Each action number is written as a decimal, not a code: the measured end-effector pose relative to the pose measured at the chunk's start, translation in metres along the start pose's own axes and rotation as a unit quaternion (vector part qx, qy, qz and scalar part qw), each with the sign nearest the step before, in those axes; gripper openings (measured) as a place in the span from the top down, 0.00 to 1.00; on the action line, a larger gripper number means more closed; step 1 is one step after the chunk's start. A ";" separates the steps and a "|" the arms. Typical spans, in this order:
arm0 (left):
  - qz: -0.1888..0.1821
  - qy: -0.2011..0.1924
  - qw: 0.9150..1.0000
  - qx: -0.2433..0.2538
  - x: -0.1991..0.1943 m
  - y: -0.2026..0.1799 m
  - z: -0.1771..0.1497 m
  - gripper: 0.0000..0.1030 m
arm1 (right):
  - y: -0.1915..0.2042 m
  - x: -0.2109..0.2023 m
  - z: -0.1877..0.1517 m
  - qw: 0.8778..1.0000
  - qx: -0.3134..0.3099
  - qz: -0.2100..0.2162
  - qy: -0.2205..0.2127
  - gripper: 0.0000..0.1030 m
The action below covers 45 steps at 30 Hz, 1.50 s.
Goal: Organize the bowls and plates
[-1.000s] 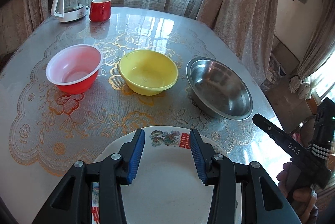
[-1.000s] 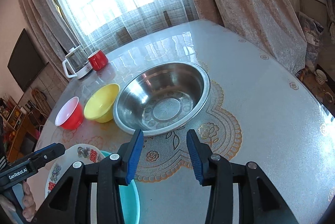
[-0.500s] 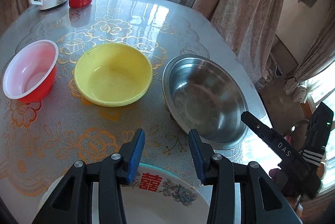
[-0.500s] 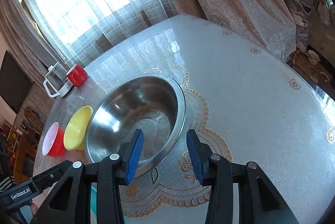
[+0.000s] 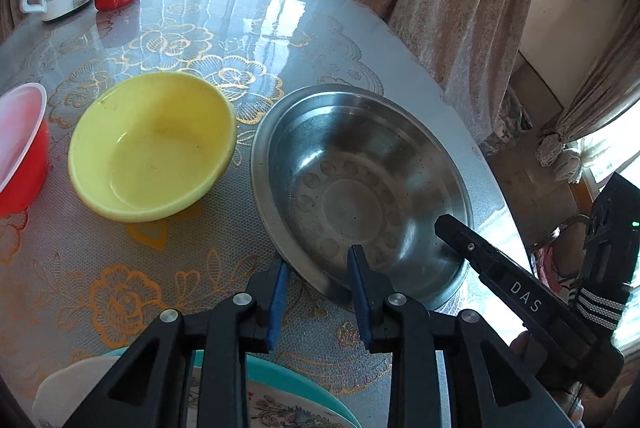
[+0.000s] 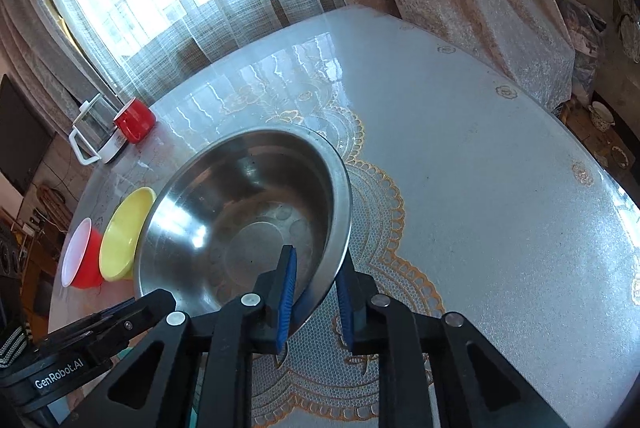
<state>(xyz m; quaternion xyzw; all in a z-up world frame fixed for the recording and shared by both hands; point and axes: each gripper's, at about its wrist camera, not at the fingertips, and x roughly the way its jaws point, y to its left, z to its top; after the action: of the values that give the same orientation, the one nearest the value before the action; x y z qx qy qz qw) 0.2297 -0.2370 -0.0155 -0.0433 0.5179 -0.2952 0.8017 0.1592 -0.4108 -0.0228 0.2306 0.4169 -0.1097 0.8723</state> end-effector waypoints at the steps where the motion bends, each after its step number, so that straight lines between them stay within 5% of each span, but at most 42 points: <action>1: -0.006 0.001 1.000 -0.001 -0.001 0.000 -0.001 0.72 | -0.001 -0.001 -0.001 1.000 -0.001 -0.003 -0.001 0.81; 29: -0.007 0.003 0.992 0.123 -0.042 -0.066 -0.102 0.70 | -0.058 -0.089 -0.086 0.999 0.043 -0.006 0.000 0.80; 45: -0.017 0.010 0.991 0.132 -0.052 -0.075 -0.126 0.63 | -0.065 -0.112 -0.103 0.999 0.048 -0.007 -0.001 0.77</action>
<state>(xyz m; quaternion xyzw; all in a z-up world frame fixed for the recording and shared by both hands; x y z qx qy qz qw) 0.0749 -0.2421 -0.0038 0.0571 0.4815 -0.3754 0.7899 -0.0060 -0.4168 -0.0117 0.2688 0.4122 -0.1363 0.8598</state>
